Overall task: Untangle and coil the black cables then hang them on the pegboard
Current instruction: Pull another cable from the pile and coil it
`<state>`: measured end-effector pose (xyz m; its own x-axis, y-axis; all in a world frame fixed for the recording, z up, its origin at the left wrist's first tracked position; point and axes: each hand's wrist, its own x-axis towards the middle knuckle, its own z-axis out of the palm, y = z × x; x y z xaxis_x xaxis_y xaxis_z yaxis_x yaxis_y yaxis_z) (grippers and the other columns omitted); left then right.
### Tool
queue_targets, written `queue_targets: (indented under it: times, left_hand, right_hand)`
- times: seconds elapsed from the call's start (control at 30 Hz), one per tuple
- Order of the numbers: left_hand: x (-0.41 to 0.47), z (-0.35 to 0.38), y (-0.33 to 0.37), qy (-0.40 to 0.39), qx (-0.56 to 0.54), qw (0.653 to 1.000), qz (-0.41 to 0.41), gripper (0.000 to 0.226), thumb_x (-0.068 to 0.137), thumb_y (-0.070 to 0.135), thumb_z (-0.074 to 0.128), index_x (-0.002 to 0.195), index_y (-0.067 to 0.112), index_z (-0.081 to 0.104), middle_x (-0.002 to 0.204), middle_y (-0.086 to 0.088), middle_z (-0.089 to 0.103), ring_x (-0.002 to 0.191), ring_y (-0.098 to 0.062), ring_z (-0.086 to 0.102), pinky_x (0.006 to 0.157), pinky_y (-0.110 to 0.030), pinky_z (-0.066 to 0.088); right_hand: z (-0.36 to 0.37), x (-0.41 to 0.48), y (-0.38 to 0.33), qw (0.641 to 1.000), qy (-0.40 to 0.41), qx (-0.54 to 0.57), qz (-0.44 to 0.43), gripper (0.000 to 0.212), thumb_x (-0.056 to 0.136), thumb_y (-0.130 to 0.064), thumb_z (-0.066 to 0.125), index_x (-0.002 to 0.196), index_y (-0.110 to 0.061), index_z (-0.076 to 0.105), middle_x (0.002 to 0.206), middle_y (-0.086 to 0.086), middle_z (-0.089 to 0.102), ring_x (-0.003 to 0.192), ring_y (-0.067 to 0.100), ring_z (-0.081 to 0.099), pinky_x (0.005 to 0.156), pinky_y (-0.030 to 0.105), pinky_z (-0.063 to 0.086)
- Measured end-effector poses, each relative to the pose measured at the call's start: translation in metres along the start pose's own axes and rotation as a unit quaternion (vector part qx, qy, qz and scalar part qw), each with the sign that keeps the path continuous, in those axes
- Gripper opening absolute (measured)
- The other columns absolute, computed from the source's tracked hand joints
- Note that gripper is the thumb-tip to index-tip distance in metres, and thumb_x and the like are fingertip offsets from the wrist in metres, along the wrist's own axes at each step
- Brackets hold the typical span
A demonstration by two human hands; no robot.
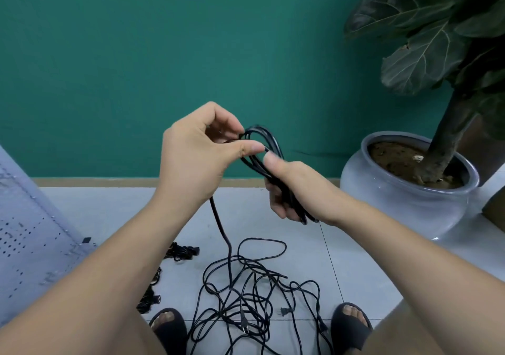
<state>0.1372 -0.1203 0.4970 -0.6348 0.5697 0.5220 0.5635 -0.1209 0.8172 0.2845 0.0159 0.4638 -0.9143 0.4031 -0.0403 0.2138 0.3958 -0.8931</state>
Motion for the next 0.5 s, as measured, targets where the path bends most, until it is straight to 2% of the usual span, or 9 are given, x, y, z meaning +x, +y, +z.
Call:
queue_targets:
  times: [0.1,0.17,0.27,0.33,0.4,0.5]
  left_hand:
    - [0.003,-0.004,-0.003,-0.013,0.085,0.993,0.085,0.03,0.075,0.028,0.098,0.092,0.022,0.073,0.085,0.01,0.071,0.079,-0.007,0.065,0.073,-0.022,0.052]
    - [0.004,-0.003,-0.006,-0.008,0.109,0.987,0.119,0.031,0.077,0.034,0.096,0.094,0.022,0.074,0.09,0.01,0.07,0.085,-0.011,0.064,0.073,-0.019,0.048]
    - [0.005,0.001,-0.01,0.023,0.114,0.986,0.116,0.033,0.075,0.041,0.096,0.093,0.024,0.074,0.095,0.012,0.067,0.09,-0.013,0.064,0.073,-0.014,0.041]
    - [0.004,0.004,-0.011,0.022,0.093,0.992,0.08,0.032,0.077,0.042,0.094,0.096,0.027,0.074,0.097,0.013,0.071,0.093,-0.012,0.067,0.075,-0.015,0.043]
    - [0.004,0.008,-0.01,-0.023,0.033,0.999,-0.006,0.025,0.085,0.043,0.088,0.101,0.029,0.074,0.091,0.01,0.077,0.09,-0.008,0.072,0.079,-0.021,0.05]
    - [0.001,0.013,-0.009,-0.085,-0.054,0.989,-0.106,0.02,0.096,0.043,0.078,0.107,0.027,0.074,0.084,0.005,0.078,0.078,-0.013,0.074,0.081,-0.03,0.056]
  right_hand:
    - [0.0,-0.001,0.004,0.998,-0.008,-0.067,0.001,0.067,0.099,-0.073,0.053,0.071,-0.013,0.048,0.06,0.013,0.067,0.048,0.027,0.051,0.054,0.035,0.044]
    - [0.002,-0.003,0.005,0.997,-0.003,-0.077,-0.002,0.06,0.106,-0.059,0.055,0.07,-0.011,0.05,0.057,0.006,0.066,0.047,0.026,0.052,0.053,0.036,0.045]
    - [0.006,-0.005,0.002,0.995,0.018,-0.099,-0.023,0.061,0.11,-0.055,0.053,0.067,-0.011,0.053,0.056,0.001,0.065,0.048,0.024,0.055,0.055,0.039,0.049]
    - [0.008,-0.007,0.0,0.993,0.023,-0.109,-0.039,0.063,0.111,-0.054,0.051,0.067,-0.01,0.053,0.055,-0.002,0.063,0.048,0.023,0.056,0.056,0.039,0.05]
    - [0.009,-0.01,-0.002,0.989,0.036,-0.133,-0.058,0.062,0.112,-0.052,0.05,0.068,-0.008,0.053,0.053,-0.004,0.061,0.047,0.016,0.055,0.056,0.034,0.048]
    - [0.013,-0.009,0.0,0.981,0.071,-0.16,-0.083,0.059,0.112,-0.051,0.049,0.072,-0.008,0.051,0.059,0.006,0.062,0.046,0.011,0.05,0.056,0.033,0.045]
